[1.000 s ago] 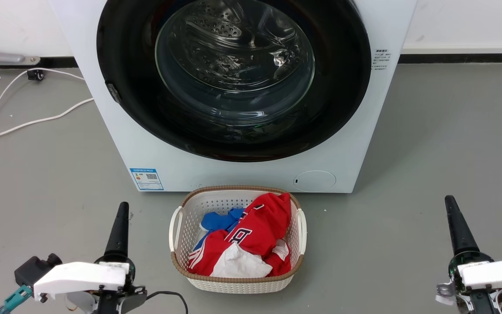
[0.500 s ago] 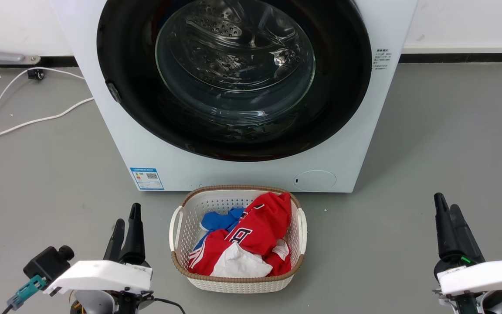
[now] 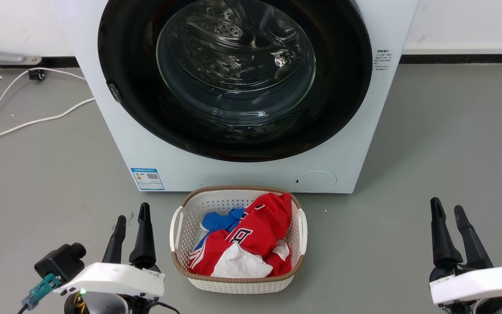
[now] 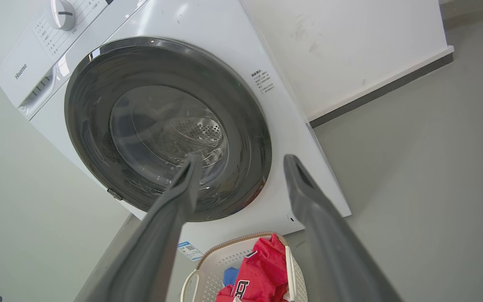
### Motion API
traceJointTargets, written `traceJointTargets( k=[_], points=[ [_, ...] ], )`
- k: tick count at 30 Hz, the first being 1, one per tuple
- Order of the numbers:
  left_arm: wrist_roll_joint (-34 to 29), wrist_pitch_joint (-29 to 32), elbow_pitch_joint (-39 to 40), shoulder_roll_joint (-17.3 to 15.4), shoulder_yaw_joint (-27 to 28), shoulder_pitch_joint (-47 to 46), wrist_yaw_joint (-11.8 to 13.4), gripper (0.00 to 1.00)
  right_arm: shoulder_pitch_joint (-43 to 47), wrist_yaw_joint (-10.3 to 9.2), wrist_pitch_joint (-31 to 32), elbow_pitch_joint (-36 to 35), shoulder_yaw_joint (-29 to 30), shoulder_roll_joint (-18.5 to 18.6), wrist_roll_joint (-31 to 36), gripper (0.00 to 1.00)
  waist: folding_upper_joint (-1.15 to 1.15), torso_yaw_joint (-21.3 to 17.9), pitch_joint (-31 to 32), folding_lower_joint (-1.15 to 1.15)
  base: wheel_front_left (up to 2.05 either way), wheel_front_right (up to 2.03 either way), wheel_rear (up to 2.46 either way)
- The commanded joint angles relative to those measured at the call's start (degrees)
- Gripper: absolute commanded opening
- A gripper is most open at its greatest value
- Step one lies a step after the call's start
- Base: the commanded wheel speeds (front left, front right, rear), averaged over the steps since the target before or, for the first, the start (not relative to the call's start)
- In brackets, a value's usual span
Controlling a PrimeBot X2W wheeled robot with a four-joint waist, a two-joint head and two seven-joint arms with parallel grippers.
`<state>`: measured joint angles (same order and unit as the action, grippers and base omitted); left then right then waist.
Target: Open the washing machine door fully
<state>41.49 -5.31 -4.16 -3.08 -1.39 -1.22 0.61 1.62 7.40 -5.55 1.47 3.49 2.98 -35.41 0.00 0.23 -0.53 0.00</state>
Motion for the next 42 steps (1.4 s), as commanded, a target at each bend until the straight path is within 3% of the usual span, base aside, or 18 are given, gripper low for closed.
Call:
traceJointTargets(
  k=[1,42],
  points=[
    [-1.8,-0.6,1.1,-0.5,-0.3,0.0,0.2,1.00,0.2,0.11,-0.6,-1.2,-0.1,0.1,2.0,1.00,0.00,0.0,0.0,0.00,0.00,0.00,0.00],
    [-25.2,-6.7,1.7,0.1,-3.3,2.6,0.7,1.00,4.3,0.13,-6.5,-5.6,-0.2,-0.1,23.0,1.00,0.00,0.3,-0.1,0.00,0.00,0.00,0.00]
  ],
)
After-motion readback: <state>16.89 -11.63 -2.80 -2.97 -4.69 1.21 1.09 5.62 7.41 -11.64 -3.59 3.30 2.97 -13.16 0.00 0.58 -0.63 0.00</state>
